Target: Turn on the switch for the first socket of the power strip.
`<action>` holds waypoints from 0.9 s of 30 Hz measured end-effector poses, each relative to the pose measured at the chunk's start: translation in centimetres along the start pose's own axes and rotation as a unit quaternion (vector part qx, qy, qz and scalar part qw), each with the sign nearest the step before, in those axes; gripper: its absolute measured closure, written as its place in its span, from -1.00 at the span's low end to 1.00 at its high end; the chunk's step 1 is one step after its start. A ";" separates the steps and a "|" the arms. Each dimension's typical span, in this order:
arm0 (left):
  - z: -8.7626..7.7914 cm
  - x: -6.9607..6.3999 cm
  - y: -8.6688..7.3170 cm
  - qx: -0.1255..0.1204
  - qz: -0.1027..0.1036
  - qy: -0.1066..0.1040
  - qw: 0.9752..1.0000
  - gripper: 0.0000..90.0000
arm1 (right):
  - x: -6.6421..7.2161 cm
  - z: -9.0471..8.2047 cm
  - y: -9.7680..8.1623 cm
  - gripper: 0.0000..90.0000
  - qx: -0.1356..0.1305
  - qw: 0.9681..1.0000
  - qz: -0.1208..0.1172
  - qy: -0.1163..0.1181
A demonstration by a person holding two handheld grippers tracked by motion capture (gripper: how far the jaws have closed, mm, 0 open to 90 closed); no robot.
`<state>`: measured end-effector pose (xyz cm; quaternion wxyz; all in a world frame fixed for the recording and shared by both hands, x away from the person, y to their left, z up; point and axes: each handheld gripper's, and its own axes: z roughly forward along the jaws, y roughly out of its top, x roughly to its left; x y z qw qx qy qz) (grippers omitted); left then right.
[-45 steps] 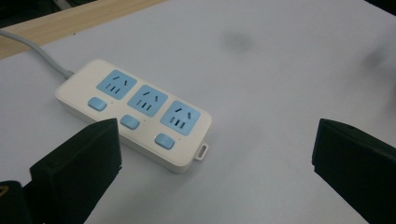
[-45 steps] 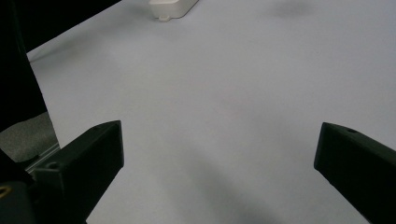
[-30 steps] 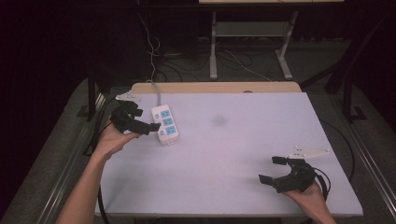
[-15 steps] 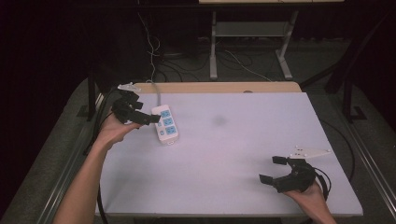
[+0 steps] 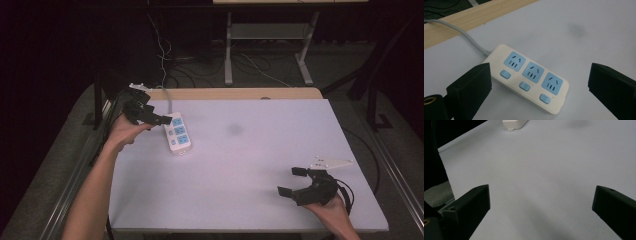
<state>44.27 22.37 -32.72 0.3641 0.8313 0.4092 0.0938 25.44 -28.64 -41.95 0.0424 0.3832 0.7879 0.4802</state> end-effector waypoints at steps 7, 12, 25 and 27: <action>0.5 1.2 0.0 -0.005 -0.016 -0.002 1.000 -0.79 | 0.0 0.0 0.0 -0.97 0.001 1.000 -0.001 0.000; 0.9 2.1 -0.2 -0.010 -0.028 0.001 1.000 -0.67 | 0.0 0.0 0.0 -0.97 0.002 1.000 -0.001 0.000; 1.5 4.0 -0.6 -0.046 -0.073 0.017 0.996 0.06 | -0.1 0.2 0.0 -0.97 0.006 1.000 -0.001 0.000; 1.5 4.4 -0.7 -0.053 -0.081 0.020 0.995 0.19 | -0.1 0.2 -0.1 -0.97 0.005 1.000 -0.001 0.000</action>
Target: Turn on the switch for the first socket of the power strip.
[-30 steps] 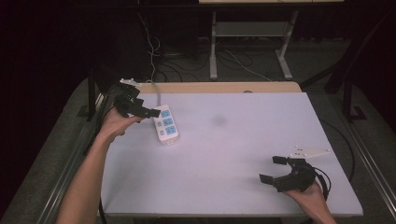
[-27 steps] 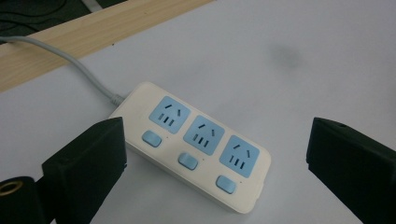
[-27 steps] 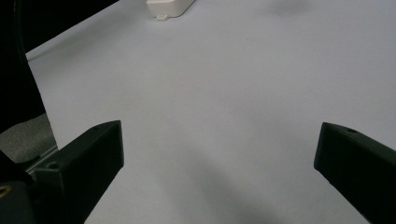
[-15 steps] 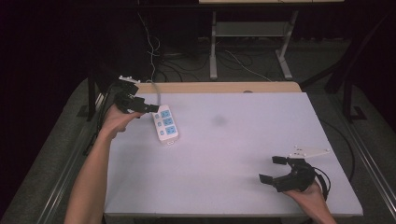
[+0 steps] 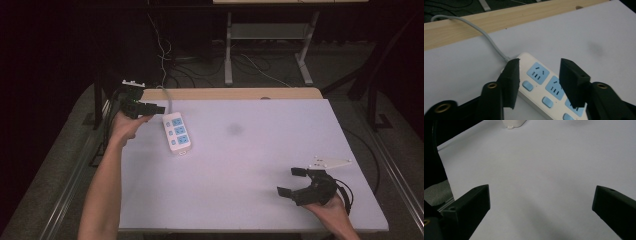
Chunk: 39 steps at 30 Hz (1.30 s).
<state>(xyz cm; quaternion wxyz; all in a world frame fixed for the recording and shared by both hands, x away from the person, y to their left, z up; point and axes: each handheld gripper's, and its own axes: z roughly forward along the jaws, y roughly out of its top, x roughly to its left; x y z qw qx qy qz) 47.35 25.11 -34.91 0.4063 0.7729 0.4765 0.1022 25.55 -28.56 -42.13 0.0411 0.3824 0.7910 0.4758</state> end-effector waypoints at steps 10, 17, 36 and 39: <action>1.0 0.8 -0.3 -0.011 -0.031 0.003 0.999 0.85 | 0.0 0.0 0.0 -0.97 0.000 1.000 0.000 0.000; 2.4 0.8 -0.6 0.002 -0.034 0.005 0.999 0.98 | 0.0 0.0 0.0 -0.97 0.002 1.000 -0.001 0.000; 5.1 0.8 -1.8 0.029 -0.038 0.007 0.999 0.98 | 0.0 0.1 -0.1 -0.97 0.006 1.000 -0.002 0.000; 5.4 1.0 -2.4 0.036 -0.038 0.009 0.999 0.98 | 0.0 0.1 -0.1 -0.97 0.007 1.000 -0.002 0.000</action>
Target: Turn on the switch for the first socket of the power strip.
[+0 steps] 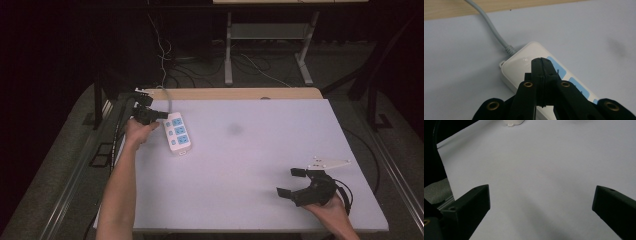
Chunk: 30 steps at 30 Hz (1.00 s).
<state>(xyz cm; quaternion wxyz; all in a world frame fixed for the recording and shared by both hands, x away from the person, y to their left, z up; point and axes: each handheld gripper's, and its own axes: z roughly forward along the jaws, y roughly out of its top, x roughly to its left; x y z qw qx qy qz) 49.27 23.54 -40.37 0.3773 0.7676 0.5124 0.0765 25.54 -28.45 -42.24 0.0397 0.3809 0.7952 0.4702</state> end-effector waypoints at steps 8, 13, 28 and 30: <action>0.7 0.6 -1.4 -0.009 -0.016 -0.015 1.000 0.98 | 0.0 0.3 0.0 -0.97 0.007 1.000 -0.002 0.000; 0.8 0.1 -1.4 -0.008 -0.008 -0.006 1.000 0.98 | 0.0 0.4 0.0 -0.97 0.008 1.000 -0.001 0.000; 1.2 -0.4 -2.2 -0.029 -0.023 0.008 0.999 0.99 | 0.0 0.4 -0.1 -0.97 0.005 1.000 0.000 -0.002; 1.3 -0.3 -2.3 -0.032 -0.032 0.005 0.999 1.00 | 0.0 0.3 0.0 -0.97 0.001 1.000 0.003 -0.003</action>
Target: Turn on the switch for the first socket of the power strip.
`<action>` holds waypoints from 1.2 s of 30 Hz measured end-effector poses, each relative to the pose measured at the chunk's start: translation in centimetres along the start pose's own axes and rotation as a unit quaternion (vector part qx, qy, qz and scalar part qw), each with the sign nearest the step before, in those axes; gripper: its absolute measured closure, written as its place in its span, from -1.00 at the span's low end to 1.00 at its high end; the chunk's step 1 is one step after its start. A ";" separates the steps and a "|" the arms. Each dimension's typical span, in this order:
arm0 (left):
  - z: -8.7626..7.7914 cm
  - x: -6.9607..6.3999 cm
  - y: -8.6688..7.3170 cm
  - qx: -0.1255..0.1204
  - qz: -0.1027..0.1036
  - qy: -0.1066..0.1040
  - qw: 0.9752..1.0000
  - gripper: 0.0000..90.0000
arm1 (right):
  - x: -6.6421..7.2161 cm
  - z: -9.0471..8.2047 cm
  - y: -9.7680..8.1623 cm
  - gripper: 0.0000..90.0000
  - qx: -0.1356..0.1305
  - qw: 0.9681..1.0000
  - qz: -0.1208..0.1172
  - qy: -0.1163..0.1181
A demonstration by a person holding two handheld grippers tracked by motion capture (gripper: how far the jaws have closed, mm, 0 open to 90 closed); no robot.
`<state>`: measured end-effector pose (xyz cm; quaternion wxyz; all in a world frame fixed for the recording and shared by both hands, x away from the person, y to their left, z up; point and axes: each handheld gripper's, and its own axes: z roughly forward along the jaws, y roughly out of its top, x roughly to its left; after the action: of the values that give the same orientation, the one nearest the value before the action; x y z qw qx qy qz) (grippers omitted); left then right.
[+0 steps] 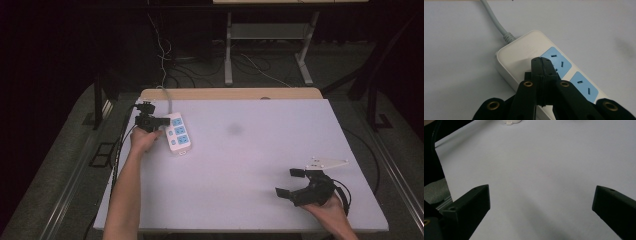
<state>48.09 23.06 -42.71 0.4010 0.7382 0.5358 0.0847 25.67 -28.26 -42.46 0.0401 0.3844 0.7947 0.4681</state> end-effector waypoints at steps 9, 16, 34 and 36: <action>-0.1 -0.3 0.0 0.005 0.002 0.009 1.000 0.99 | -0.1 -0.6 0.2 -0.97 -0.017 1.000 0.002 -0.003; -0.1 -0.6 0.2 0.010 0.015 0.018 1.000 0.99 | -0.2 -0.5 0.3 -0.97 -0.014 1.000 0.002 -0.003; -1.2 -0.4 0.5 0.003 0.025 0.052 0.998 0.98 | -0.4 -0.6 0.3 -0.97 -0.016 1.000 0.003 -0.004; -1.5 -0.3 0.6 -0.001 0.024 0.052 0.998 0.98 | -0.5 -0.5 0.3 -0.97 -0.016 1.000 0.002 -0.004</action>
<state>47.55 23.47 -41.18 0.3710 0.7454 0.5376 0.1331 25.97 -28.87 -42.07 0.0485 0.3867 0.7862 0.4796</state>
